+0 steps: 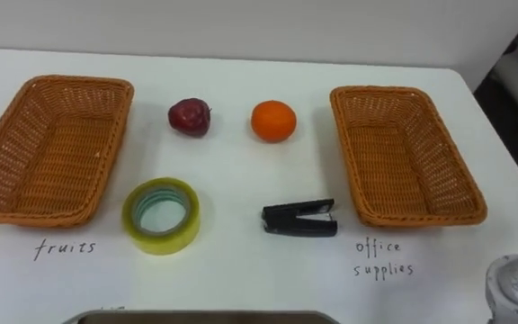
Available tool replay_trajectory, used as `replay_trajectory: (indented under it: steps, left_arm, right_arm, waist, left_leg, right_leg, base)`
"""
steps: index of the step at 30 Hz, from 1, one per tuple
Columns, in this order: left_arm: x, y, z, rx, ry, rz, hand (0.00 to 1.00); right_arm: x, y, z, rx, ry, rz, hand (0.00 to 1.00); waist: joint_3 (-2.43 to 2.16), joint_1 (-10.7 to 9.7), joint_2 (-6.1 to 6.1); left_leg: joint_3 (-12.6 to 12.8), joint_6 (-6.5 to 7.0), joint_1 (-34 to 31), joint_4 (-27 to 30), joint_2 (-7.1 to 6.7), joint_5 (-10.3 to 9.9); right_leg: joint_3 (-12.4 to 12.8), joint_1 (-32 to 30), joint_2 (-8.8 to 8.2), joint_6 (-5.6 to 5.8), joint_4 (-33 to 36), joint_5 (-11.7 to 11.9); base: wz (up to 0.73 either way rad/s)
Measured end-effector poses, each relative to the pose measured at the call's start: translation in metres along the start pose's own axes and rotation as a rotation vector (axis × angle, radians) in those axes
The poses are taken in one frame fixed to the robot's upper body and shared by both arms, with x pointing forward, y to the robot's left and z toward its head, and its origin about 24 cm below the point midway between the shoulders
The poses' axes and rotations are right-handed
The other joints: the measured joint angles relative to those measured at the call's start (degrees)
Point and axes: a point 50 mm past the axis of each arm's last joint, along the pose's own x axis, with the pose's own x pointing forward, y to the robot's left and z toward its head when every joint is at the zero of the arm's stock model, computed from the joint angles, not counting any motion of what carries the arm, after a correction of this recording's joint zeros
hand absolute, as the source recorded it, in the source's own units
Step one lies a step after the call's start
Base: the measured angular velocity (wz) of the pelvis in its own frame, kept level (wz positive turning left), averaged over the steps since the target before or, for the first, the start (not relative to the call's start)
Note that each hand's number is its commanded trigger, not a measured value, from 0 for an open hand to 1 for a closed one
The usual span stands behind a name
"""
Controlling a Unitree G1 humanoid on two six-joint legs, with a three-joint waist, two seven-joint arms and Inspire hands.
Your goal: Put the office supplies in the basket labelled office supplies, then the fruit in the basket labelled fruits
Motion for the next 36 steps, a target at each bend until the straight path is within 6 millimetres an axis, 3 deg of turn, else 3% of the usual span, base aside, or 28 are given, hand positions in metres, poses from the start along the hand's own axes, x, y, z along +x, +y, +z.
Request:
replay_trajectory:
  steps: [4, 10, 17, 22, 25, 32, 36]
  left_arm:
    - [0.000, -0.001, 0.000, 0.043, 0.000, -0.002, 0.00]
    - [0.000, -0.003, 0.001, 0.095, -0.008, -0.013, 0.00]
    - [0.000, -0.006, 0.006, 0.118, -0.022, -0.039, 0.00]
    - [0.001, -0.009, 0.014, 0.149, -0.045, -0.058, 0.00]
    - [0.001, -0.010, 0.015, 0.156, -0.051, -0.061, 0.00]
    - [0.001, -0.011, 0.017, 0.156, -0.057, -0.080, 0.00]
    - [0.001, -0.012, 0.020, 0.175, -0.063, -0.096, 0.00]
  right_arm:
    - [-0.001, 0.005, 0.014, 0.030, -0.058, 0.056, 0.00]
    - [-0.006, 0.021, 0.036, 0.038, -0.174, 0.150, 0.00]
    - [-0.001, 0.029, 0.068, 0.087, -0.322, 0.233, 0.00]
    - [-0.001, 0.038, 0.078, 0.112, -0.354, 0.290, 0.00]
    - [-0.008, 0.047, 0.082, 0.125, -0.368, 0.368, 0.00]
    - [-0.020, 0.059, 0.086, 0.070, -0.432, 0.519, 0.00]
    - [-0.025, 0.065, 0.087, 0.027, -0.457, 0.603, 0.00]
  waist:
    - [-0.22, 0.70, 0.71]
    - [-0.04, 0.79, 0.91]
    - [-0.24, 1.21, -0.92]
    - [0.00, 2.36, -2.11]
    - [0.03, 2.41, -1.76]
    - [-0.17, 2.47, 0.28]
    - [-0.26, 2.52, 0.10]
  left_leg:
    - [-0.16, -0.03, 0.46, -0.14, 0.00, 0.08]
    - [-0.23, -0.05, 0.94, -0.14, 0.00, 0.20]
    - [0.12, -0.03, 1.11, -0.06, -0.08, 0.37]
    - [0.08, -0.02, 1.61, -0.14, -0.09, 0.37]
    - [-0.21, -0.02, 1.49, -0.23, -0.02, 0.36]
    - [-0.38, -0.05, 1.14, -0.67, 0.08, 0.36]
    - [-0.57, -0.17, 1.02, -0.84, 0.08, 0.48]
  right_leg:
    - [-0.13, 0.48, 0.02, 0.00, 0.03, 0.00]
    - [-0.22, 0.87, 0.01, 0.00, 0.02, 0.00]
    - [0.17, 1.39, 0.03, -0.10, -0.96, 0.01]
    - [0.23, 1.91, 0.07, -0.09, -1.07, 0.07]
    - [0.06, 1.87, 0.16, -0.08, -1.03, 0.28]
    - [-0.76, 1.97, 0.19, -0.11, -0.96, 0.42]
    - [-1.35, 2.05, 0.15, -0.11, -0.98, 0.42]
  base:
    - [0.00]
    - [0.00]
    - [-0.01]
    - [0.00]
    - [0.03]
    - [0.00]
    - [0.02]
